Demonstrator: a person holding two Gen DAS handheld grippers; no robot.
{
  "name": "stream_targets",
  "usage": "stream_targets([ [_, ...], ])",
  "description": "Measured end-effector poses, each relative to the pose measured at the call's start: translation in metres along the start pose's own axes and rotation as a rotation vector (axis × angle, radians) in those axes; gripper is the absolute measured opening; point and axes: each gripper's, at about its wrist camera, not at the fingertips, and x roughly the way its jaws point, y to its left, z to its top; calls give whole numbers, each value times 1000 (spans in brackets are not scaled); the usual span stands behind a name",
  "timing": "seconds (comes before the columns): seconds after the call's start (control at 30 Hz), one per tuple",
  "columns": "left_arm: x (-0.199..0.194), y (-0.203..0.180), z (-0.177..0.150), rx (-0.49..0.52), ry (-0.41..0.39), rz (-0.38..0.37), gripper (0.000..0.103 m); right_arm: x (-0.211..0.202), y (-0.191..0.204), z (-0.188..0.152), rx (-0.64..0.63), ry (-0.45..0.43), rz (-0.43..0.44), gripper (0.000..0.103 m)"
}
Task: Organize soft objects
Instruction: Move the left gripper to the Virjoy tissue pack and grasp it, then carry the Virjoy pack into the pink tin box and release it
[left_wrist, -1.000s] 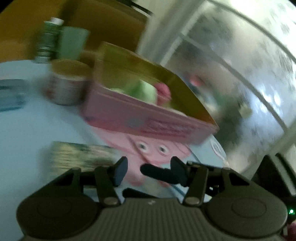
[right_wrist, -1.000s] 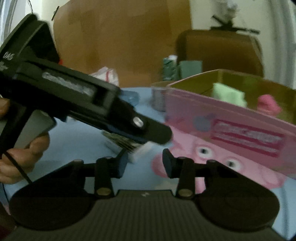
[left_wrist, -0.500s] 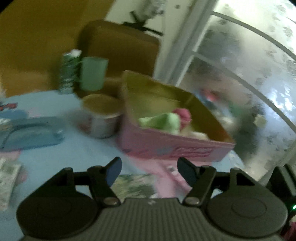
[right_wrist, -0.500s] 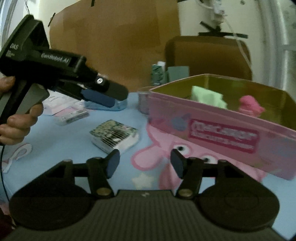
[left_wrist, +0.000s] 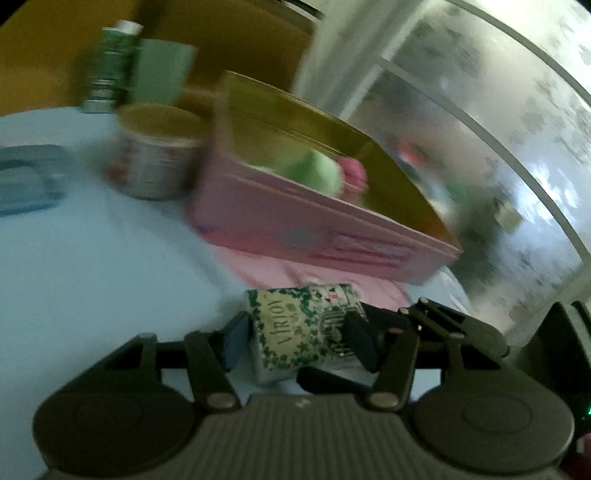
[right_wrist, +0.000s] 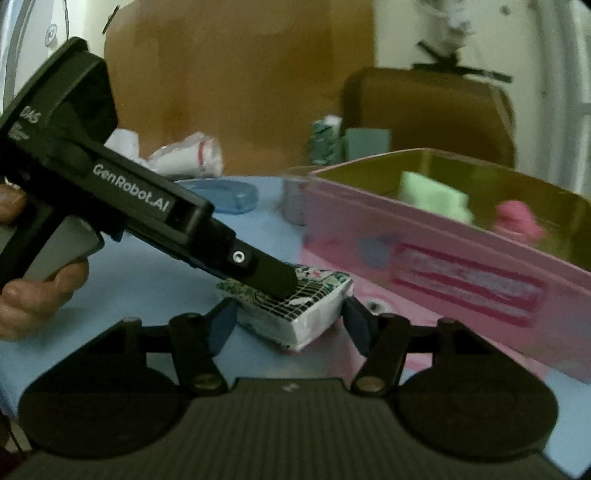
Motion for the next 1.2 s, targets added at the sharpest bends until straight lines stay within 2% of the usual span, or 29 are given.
stream_targets([
  [0.13, 32, -36, -5, 91, 47, -48, 56, -31, -25, -27, 14, -25, -70, 66],
  [0.3, 39, -69, -5, 177, 50, -86, 56, -59, -41, -43, 76, -82, -131, 66],
  [0.47, 22, -85, 21, 206, -25, -111, 57, -74, -40, -23, 28, -232, -175, 66],
  [0.57, 14, -92, 37, 229, -74, -114, 60, -73, -51, -7, 48, -326, -165, 66],
  [0.7, 24, -93, 65, 251, -97, -99, 62, -58, -57, 12, 33, -382, -169, 66],
  [0.8, 50, -80, 96, 212, -57, -88, 64, -36, -58, 28, 53, -340, -203, 66],
  [0.87, 70, -65, 116, 140, -1, -81, 70, -11, -69, 43, 122, -257, -202, 68],
  [0.93, 93, -49, 137, 68, 78, -11, 69, 15, -98, 51, 198, -173, -166, 68],
  [1.0, 112, -30, 156, -4, 113, 16, 69, 32, -127, 53, 264, -142, -115, 68],
  [1.1, 123, -4, 183, -109, 88, 36, 69, 37, -138, 61, 302, -177, -142, 71],
  [1.13, 123, -2, 188, -113, 68, 48, 69, 34, -141, 60, 316, -217, -162, 76],
  [1.2, 121, 1, 195, -102, 26, 71, 69, 24, -149, 55, 344, -291, -190, 77],
])
